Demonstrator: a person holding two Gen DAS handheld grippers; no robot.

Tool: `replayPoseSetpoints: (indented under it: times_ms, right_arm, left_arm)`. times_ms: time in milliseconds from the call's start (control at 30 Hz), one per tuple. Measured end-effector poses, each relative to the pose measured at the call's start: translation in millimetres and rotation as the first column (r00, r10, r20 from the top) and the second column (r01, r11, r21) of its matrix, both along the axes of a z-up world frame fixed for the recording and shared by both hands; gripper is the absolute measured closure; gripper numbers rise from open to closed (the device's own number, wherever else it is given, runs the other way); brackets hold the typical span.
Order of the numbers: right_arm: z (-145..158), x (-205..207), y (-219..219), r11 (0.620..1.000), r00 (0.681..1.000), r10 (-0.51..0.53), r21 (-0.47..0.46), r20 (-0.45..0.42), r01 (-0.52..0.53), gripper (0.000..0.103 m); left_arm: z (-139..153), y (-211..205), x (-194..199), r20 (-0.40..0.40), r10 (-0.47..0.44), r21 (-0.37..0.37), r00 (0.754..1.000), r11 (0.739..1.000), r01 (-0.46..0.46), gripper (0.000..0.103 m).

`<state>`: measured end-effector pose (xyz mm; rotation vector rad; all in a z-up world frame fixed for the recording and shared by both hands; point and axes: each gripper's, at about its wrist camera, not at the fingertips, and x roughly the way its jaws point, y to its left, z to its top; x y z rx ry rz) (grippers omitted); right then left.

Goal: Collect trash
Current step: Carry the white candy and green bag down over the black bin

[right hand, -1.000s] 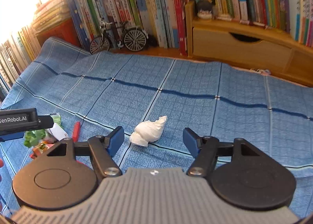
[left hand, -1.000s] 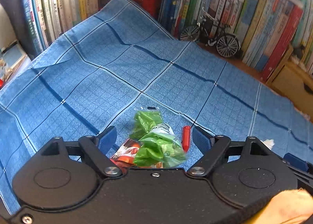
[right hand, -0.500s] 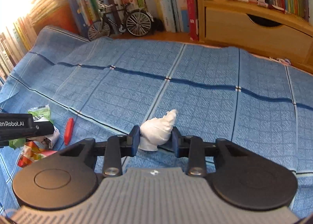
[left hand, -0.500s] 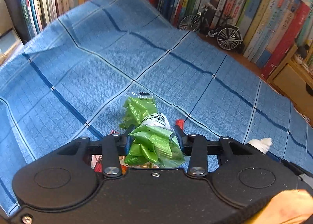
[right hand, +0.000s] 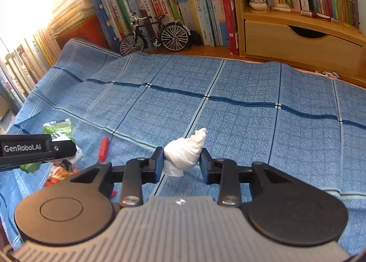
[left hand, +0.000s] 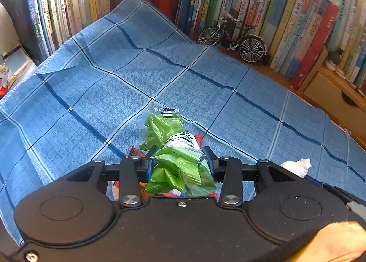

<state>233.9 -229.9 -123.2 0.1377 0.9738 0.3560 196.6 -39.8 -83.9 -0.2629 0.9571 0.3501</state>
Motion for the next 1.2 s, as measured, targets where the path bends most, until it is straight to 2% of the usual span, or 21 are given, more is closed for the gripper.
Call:
replayPoseSetpoints:
  times_ms: [267, 500, 700, 1000, 1100, 1200]
  right_arm:
    - [21.9, -43.9, -6.5, 0.999, 0.999, 0.033, -0.016, 0.02, -0.032, 0.065]
    - [48.8, -92.6, -12.3, 1.0, 0.998, 0.006, -0.027, 0.055, -0.005, 0.064]
    - [78.7, -144.6, -10.6, 0.998, 0.995, -0.035, -0.04, 0.096, 0.039, 0.064]
    - [117.6, -258.2, 0.9, 0.991, 0.979, -0.105, -0.067, 0.174, 0.118, 0.064]
    - [125.1, -305.7, 5.0, 0.989, 0.972, -0.129, -0.047, 0.195, 0.14, 0.063]
    - [126.5, -349.5, 10.5, 0.989, 0.975, -0.132, -0.047, 0.18, 0.143, 0.063]
  left_arm:
    - [17.8, -10.4, -44.0, 0.031, -0.041, -0.009, 0.999, 0.999, 0.041, 0.064]
    - [41.2, -14.9, -94.0, 0.08, -0.104, -0.009, 0.991, 0.994, 0.105, 0.064]
    - [71.4, -10.7, -152.1, 0.133, -0.15, -0.017, 0.98, 0.988, 0.154, 0.064]
    - [98.8, 13.5, -268.8, 0.18, -0.258, -0.028, 0.949, 0.963, 0.267, 0.064]
    - [100.8, 21.3, -310.7, 0.186, -0.294, -0.02, 0.938, 0.953, 0.303, 0.064]
    - [96.8, 28.6, -351.3, 0.165, -0.313, -0.03, 0.935, 0.946, 0.322, 0.064]
